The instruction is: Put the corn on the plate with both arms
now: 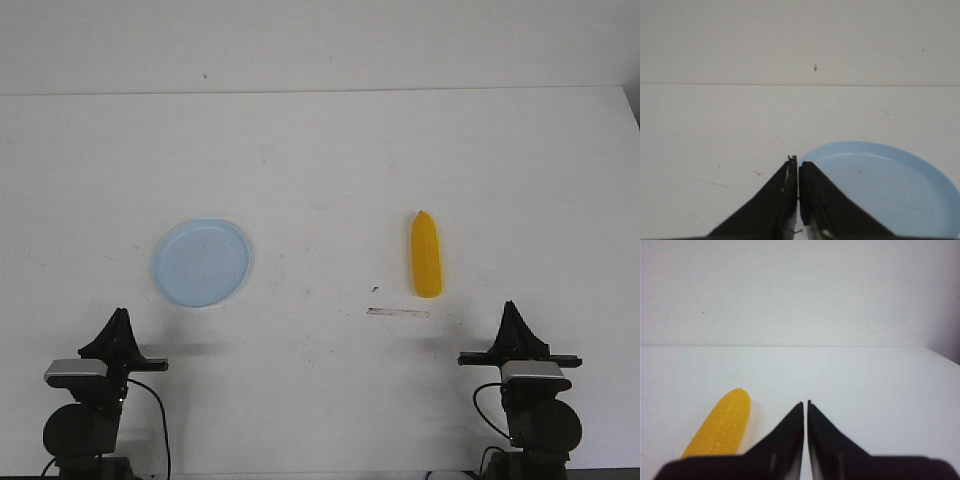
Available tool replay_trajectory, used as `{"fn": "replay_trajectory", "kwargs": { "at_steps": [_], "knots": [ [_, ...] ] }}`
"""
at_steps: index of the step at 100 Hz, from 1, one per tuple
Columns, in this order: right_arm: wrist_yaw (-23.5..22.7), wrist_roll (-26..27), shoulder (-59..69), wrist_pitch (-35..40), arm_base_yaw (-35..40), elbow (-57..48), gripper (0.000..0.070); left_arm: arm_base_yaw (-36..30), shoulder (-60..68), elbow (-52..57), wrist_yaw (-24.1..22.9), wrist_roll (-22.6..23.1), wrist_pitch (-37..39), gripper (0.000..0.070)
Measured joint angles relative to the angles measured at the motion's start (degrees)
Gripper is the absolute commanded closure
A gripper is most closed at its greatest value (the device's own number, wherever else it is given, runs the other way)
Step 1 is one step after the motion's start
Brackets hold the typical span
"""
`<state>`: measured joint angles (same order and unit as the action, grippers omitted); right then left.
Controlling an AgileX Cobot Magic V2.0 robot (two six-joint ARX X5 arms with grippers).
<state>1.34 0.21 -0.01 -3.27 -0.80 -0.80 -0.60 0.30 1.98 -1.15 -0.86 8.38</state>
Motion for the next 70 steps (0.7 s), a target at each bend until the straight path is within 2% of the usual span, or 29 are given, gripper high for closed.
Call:
{"fn": "replay_trajectory", "kwargs": {
  "at_steps": [25,44,54,70],
  "knots": [
    [0.0,0.0,0.0,0.0,0.0,0.0,0.0685,0.0,0.0,0.0,0.0,0.0,0.5,0.0699],
    [0.0,0.0,0.0,0.0,0.0,0.0,0.0685,0.1,0.0,0.3,-0.4,-1.5,6.6,0.0699],
    [0.0,0.0,0.0,0.0,0.0,0.0,0.0685,0.1,0.5,2.7,-2.1,-3.4,5.6,0.0699],
    [0.0,0.0,0.0,0.0,0.0,0.0,0.0685,0.1,4.1,9.9,-2.2,-4.5,5.4,0.0699]
  ]
}}
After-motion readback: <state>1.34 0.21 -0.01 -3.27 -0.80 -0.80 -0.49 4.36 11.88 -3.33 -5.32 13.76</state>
